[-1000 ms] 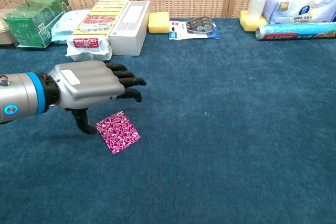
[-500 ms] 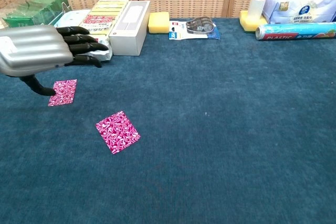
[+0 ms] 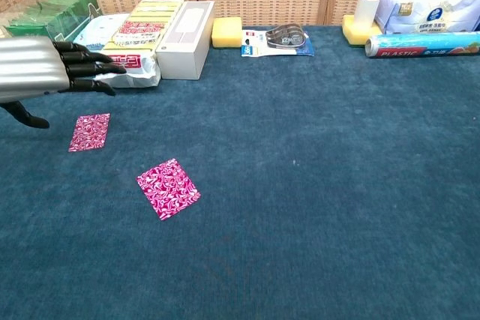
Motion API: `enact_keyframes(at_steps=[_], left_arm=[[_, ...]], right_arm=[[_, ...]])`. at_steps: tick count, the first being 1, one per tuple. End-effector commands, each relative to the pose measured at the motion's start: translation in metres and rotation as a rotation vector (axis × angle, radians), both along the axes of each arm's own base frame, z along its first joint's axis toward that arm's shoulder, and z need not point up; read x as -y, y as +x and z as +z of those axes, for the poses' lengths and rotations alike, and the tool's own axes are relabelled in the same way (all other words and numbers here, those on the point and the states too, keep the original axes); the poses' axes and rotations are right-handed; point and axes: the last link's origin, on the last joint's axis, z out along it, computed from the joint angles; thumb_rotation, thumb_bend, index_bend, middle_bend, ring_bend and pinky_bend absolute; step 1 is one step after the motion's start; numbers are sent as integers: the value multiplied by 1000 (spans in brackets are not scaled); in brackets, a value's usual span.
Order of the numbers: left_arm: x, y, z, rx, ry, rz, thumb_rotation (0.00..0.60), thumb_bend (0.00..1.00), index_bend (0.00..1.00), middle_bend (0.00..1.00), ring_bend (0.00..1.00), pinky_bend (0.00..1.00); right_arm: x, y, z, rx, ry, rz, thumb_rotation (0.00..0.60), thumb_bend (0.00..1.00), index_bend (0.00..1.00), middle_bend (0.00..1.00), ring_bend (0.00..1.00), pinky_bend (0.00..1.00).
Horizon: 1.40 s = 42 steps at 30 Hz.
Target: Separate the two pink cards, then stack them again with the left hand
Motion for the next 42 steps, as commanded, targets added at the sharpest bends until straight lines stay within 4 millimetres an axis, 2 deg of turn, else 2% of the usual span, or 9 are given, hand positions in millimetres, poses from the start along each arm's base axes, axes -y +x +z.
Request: enact_keyframes(at_steps=[1, 9, 18, 34, 42], left_arm=[[3, 0, -15, -13, -45, -17, 600, 111, 138, 0, 0, 168], [0, -2, -23, -85, -45, -64, 600, 111, 138, 0, 0, 168], [-2, -5, -23, -108, -34, -68, 600, 112, 138, 0, 0, 168], [-2, -7, -35, -139, -35, -61, 600, 144, 140, 0, 0, 190], [-1, -5, -42, -153, -40, -80, 600, 182, 244, 0, 0, 209]], right_arm=[[0, 0, 0, 0, 0, -1, 600, 0, 204, 18, 0, 0], [0, -1, 2, 3, -7, -4, 600, 0, 205, 17, 0, 0], [0, -1, 2, 4, -5, -4, 600, 0, 205, 17, 0, 0], [0, -2, 2, 4, -7, -7, 600, 0, 205, 17, 0, 0], [1, -2, 1, 0, -4, -9, 600, 0, 205, 17, 0, 0]])
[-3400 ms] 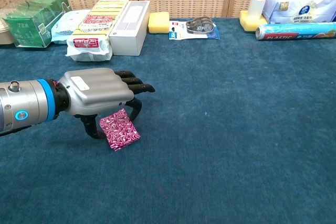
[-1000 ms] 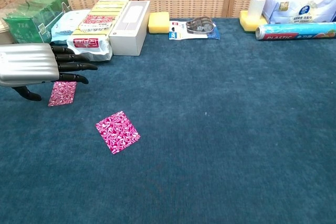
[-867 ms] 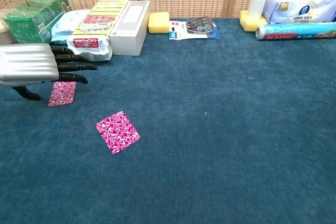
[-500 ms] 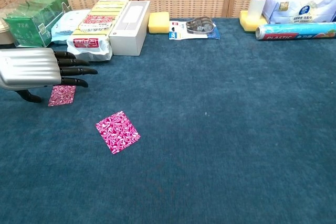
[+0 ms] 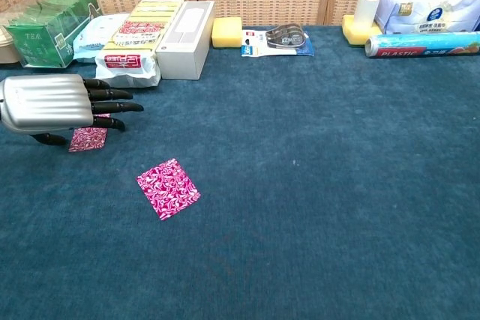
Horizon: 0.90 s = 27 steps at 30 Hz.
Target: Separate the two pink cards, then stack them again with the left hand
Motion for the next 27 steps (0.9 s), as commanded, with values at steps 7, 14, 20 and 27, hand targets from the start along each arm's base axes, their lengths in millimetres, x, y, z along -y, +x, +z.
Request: enact_keyframes(at_steps=[7, 14, 20, 27], left_arm=[[1, 0, -2, 1, 1, -5, 600, 194, 325, 0, 0, 222], [2, 0, -1, 13, 2, -8, 600, 207, 443, 0, 0, 243], [3, -1, -1, 9, 1, -17, 600, 208, 496, 0, 0, 253], [3, -1, 0, 9, 7, -24, 600, 209, 496, 0, 0, 260]], right_arm=[[0, 0, 1, 2, -3, -1, 600, 0, 204, 17, 0, 0], [0, 0, 1, 1, -3, 1, 600, 0, 205, 18, 0, 0], [0, 0, 1, -1, -3, 1, 600, 0, 204, 17, 0, 0], [0, 0, 1, -1, -6, 1, 600, 0, 205, 17, 0, 0]])
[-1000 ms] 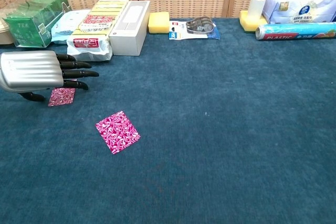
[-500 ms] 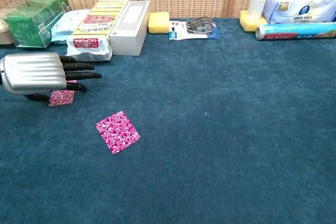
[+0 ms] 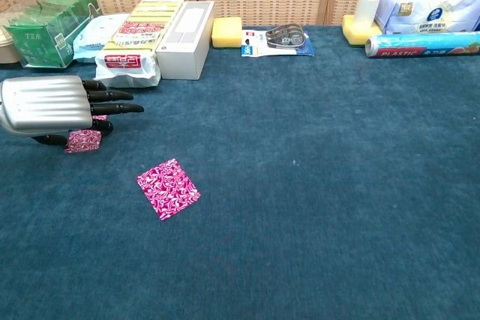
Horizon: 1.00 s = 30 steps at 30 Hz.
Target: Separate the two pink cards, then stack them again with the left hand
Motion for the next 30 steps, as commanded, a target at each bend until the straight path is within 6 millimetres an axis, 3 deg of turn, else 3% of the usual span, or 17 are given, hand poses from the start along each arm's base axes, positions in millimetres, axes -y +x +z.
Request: enact_keyframes(at_steps=[1, 13, 21, 30], left_arm=[[0, 1, 0, 5, 2, -1, 600, 209, 497, 0, 0, 262], [-2, 18, 3, 50, 3, -56, 600, 209, 497, 0, 0, 265], [4, 42, -5, 128, -17, -57, 600, 210, 497, 0, 0, 273], [34, 79, -14, 194, -63, 43, 600, 217, 496, 0, 0, 283]], right_arm=[[0, 0, 0, 3, 0, 0, 600, 0, 205, 17, 0, 0], [0, 0, 0, 4, 5, 0, 600, 0, 204, 17, 0, 0], [0, 0, 1, 11, 2, 1, 600, 0, 204, 17, 0, 0], [0, 0, 1, 11, 5, 1, 600, 0, 204, 17, 0, 0]])
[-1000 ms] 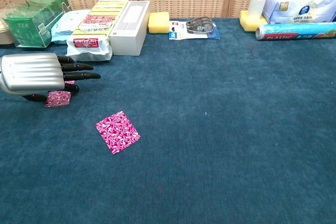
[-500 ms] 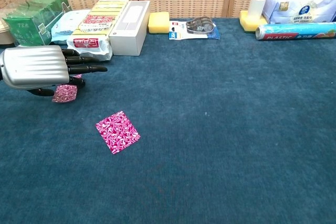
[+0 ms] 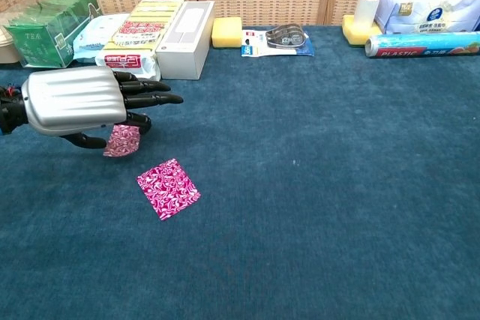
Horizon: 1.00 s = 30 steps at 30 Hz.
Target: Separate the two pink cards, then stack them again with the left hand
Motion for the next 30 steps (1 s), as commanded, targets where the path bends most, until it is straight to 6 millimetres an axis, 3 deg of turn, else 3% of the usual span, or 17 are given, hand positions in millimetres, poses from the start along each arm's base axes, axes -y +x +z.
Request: enact_keyframes(at_steps=[1, 12, 30], left_arm=[[15, 25, 3, -2, -8, 53, 600, 217, 496, 0, 0, 283], [45, 60, 0, -58, -42, 55, 600, 217, 497, 0, 0, 285], [62, 79, -23, -125, -44, 221, 600, 217, 496, 0, 0, 287]], right_arm=[[0, 0, 0, 0, 0, 1, 600, 0, 204, 17, 0, 0], [0, 0, 0, 1, 2, 0, 600, 0, 204, 17, 0, 0], [0, 0, 1, 7, 0, 3, 600, 0, 205, 17, 0, 0]])
